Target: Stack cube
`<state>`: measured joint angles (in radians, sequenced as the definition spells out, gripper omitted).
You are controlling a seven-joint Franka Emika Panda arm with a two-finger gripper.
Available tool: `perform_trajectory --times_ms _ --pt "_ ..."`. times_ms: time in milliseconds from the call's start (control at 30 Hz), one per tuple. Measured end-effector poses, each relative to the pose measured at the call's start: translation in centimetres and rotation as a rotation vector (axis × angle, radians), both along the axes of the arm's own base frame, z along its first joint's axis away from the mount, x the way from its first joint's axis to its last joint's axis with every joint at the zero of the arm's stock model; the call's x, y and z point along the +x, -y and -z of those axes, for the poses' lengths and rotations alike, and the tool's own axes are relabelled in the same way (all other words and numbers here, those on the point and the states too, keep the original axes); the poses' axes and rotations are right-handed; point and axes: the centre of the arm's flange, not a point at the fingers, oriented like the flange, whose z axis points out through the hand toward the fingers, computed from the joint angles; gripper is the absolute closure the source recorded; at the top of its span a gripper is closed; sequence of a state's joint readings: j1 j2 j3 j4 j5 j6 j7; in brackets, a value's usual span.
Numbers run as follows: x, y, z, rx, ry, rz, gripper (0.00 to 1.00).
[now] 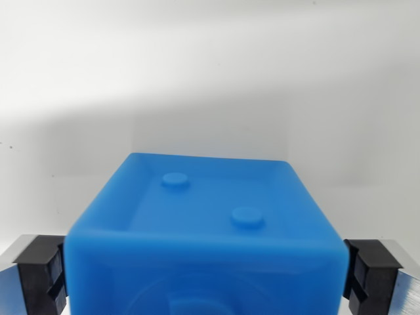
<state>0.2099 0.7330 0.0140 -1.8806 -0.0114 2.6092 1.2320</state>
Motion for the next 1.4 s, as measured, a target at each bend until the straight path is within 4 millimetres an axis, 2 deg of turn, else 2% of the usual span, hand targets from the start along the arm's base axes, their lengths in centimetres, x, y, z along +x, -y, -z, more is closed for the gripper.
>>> perform_trajectory --times_ms 1100,1400 --pt "0.0 0.0 0.0 0.0 0.0 0.0 1.0" --pt "0.1 0.0 -1.1 0.0 0.004 0.0 1.0"
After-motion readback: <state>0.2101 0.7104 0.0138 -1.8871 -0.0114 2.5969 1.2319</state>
